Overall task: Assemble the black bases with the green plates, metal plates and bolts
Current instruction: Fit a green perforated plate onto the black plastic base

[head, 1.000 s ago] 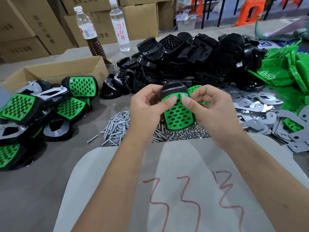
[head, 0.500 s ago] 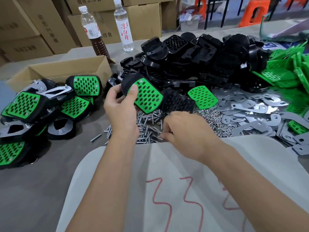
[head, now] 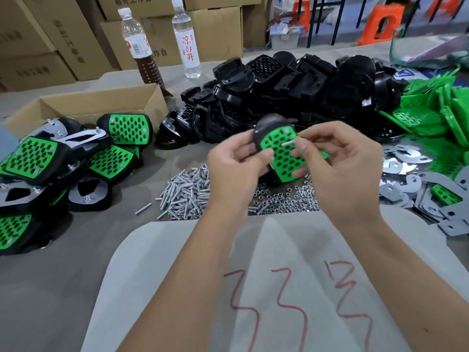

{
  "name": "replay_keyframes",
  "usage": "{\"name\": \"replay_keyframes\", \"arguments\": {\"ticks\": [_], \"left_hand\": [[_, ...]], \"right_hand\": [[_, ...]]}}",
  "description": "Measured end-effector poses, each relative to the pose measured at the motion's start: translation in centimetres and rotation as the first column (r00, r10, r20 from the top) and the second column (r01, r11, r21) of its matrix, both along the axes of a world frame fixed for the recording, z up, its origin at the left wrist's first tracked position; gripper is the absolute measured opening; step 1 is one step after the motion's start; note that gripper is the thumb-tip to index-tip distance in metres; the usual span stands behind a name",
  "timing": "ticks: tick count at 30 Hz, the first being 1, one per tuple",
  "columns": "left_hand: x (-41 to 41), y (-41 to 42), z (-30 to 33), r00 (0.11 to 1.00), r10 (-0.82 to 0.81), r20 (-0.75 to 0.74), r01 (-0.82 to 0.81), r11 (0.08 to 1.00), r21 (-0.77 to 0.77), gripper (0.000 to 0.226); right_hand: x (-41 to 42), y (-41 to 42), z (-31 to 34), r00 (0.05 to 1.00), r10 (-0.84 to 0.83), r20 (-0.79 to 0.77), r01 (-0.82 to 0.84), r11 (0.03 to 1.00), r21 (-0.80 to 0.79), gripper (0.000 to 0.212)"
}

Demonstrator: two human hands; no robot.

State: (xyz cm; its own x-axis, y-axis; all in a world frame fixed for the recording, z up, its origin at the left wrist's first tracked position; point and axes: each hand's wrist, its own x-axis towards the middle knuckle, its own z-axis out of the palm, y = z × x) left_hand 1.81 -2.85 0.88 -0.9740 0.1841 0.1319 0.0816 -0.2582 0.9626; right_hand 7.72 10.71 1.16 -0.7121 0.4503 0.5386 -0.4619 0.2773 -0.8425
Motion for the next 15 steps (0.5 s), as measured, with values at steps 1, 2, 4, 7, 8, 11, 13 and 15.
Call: {"name": "replay_keyframes", "arguments": {"ticks": [1,2,4,7,8,11,13,15], "left_hand": [[0.3,0.4,-0.3,0.999,-0.032,-0.001,0.032,0.999,-0.017,0.036],[0.5,0.8,-0.6,0.999,-0.053,0.000,0.053,0.998,-0.030,0.037],[0.8,1.0,-1.0,0.998,-0.062,0.012,0.062,0.997,-0.045,0.036],[1.0,1.2,-1.2,0.999,-0.051,0.011,0.051,0.996,-0.071,0.035],[1.0,1.3,-1.3,0.999,-0.048,0.004,0.048,0.996,-0.082,0.036],[1.1,1.3,-1.2,0.999,-0.029,0.024,0.030,0.998,-0.063,0.038],[1.2,1.1,-1.1,0.998,-0.047,0.038,0.049,0.998,-0.042,0.037],[1.4,1.0,-0.9,0.994,-0.101,0.045,0.102,0.995,-0.019,0.037]], "right_hand": [[-0.1,0.1,-0.3,0.999,-0.035,0.006,0.034,0.998,0.048,0.017],[-0.2,0.1,-0.5,0.998,-0.067,0.018,0.065,0.993,0.096,0.017],[-0.5,0.3,-1.1,0.993,-0.116,0.034,0.108,0.979,0.175,0.016],[-0.7,0.3,-1.5,0.991,-0.134,0.020,0.127,0.972,0.199,0.009],[-0.6,0.2,-1.6,0.990,-0.138,0.017,0.131,0.970,0.206,0.007],[-0.4,0.2,-1.5,0.983,-0.183,-0.017,0.178,0.924,0.339,0.004],[-0.3,0.3,-1.1,0.974,-0.209,-0.093,0.227,0.846,0.482,0.006],[-0.3,0.3,-0.8,0.964,-0.213,-0.160,0.266,0.773,0.576,0.008]]}}
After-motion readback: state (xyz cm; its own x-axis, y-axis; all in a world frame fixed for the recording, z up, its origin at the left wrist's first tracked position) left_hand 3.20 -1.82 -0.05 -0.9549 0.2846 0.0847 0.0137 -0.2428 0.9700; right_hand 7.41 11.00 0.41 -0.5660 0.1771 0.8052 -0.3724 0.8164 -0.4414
